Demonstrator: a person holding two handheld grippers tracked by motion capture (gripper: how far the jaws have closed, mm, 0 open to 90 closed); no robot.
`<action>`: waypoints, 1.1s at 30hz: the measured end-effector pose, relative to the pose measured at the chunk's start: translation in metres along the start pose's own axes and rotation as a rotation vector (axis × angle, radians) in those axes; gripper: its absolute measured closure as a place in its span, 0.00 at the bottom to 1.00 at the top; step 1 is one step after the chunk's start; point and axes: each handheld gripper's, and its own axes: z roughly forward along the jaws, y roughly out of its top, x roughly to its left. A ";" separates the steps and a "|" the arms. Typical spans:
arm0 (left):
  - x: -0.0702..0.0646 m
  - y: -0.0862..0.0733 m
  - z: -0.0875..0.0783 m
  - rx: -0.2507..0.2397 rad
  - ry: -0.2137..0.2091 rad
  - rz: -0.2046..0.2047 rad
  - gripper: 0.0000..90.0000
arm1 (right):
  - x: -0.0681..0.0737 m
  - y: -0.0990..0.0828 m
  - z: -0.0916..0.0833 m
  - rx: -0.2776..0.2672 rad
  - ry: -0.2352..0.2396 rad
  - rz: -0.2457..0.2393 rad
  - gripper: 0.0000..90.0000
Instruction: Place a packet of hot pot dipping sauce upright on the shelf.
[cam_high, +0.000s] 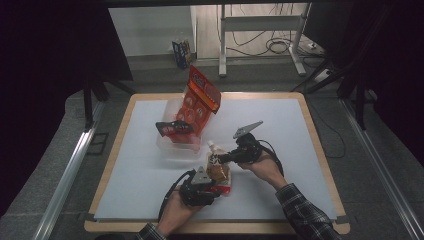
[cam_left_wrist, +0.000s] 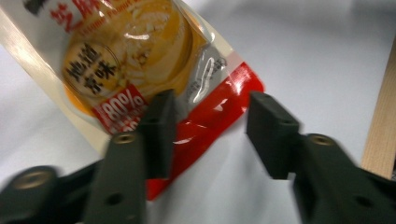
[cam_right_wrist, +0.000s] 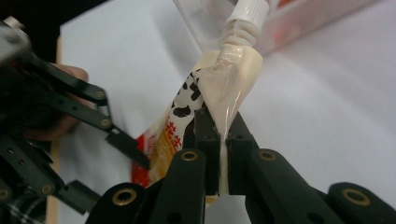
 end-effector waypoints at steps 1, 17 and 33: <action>0.000 -0.001 -0.002 -0.002 0.004 0.000 0.49 | 0.002 0.002 -0.003 -0.008 -0.003 -0.005 0.96; 0.007 -0.010 -0.032 -0.039 0.017 -0.050 0.12 | 0.013 0.027 -0.034 -0.092 -0.062 -0.060 0.97; 0.011 -0.035 -0.057 -0.049 0.066 -0.066 0.02 | 0.017 0.050 -0.050 -0.137 -0.104 -0.092 0.97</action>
